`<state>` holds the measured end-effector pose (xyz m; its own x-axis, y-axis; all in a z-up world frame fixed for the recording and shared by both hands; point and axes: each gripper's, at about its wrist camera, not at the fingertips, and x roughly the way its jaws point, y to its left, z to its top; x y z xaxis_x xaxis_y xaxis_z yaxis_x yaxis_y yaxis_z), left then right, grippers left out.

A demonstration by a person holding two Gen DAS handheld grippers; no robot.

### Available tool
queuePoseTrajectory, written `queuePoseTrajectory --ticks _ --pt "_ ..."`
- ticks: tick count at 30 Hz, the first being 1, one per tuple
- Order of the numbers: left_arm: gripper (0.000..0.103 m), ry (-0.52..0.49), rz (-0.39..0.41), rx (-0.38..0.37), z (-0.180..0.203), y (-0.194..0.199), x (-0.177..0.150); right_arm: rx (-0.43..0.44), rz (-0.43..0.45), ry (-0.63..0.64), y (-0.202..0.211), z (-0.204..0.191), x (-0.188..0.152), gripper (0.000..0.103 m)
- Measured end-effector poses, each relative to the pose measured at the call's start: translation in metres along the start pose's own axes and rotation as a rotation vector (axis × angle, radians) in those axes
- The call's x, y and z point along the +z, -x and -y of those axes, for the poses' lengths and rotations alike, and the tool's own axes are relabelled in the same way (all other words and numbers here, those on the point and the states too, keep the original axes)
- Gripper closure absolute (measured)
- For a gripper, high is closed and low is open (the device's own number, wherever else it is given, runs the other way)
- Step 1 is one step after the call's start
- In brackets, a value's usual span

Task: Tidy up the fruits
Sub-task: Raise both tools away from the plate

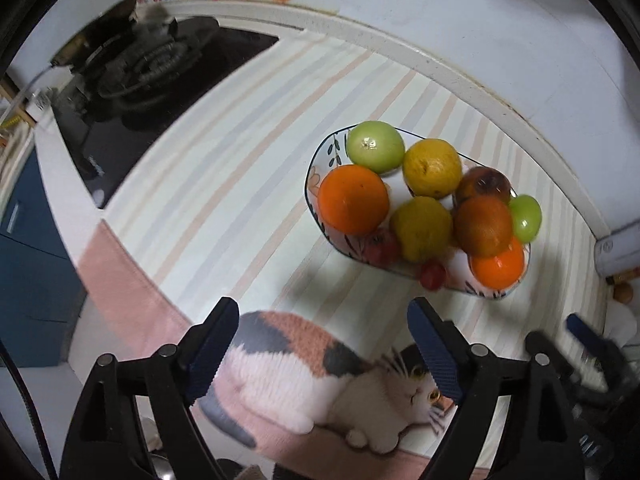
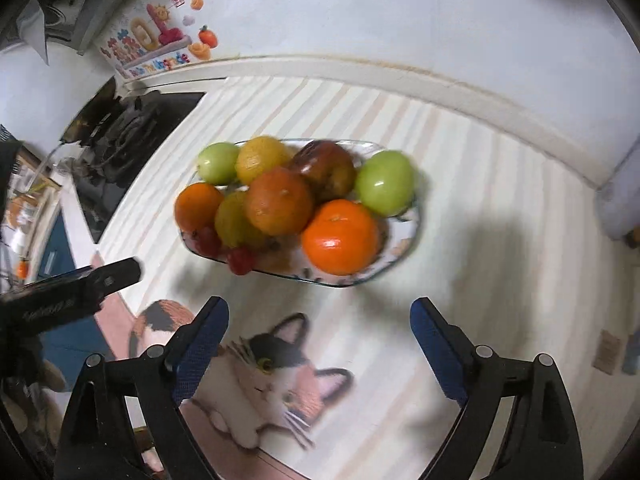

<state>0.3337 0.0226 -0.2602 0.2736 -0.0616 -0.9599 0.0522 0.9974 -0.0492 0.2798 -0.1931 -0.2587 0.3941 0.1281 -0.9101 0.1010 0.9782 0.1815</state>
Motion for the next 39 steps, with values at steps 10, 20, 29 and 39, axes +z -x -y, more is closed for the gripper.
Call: queuePoseTrajectory --ticks 10,20,29,39 --pt "0.002 -0.021 0.121 0.0 0.018 0.07 -0.029 -0.03 0.071 0.013 0.072 0.005 -0.008 0.005" --pt "0.002 -0.016 0.252 -0.008 0.031 0.151 -0.07 -0.024 0.136 0.055 0.158 0.008 -0.036 0.005" --pt "0.002 -0.003 0.353 0.003 0.032 0.221 -0.117 0.001 0.209 0.099 0.247 0.003 -0.067 0.005" --pt "0.002 0.004 0.39 0.013 0.036 0.264 -0.151 0.01 0.266 0.128 0.314 -0.005 -0.087 0.005"
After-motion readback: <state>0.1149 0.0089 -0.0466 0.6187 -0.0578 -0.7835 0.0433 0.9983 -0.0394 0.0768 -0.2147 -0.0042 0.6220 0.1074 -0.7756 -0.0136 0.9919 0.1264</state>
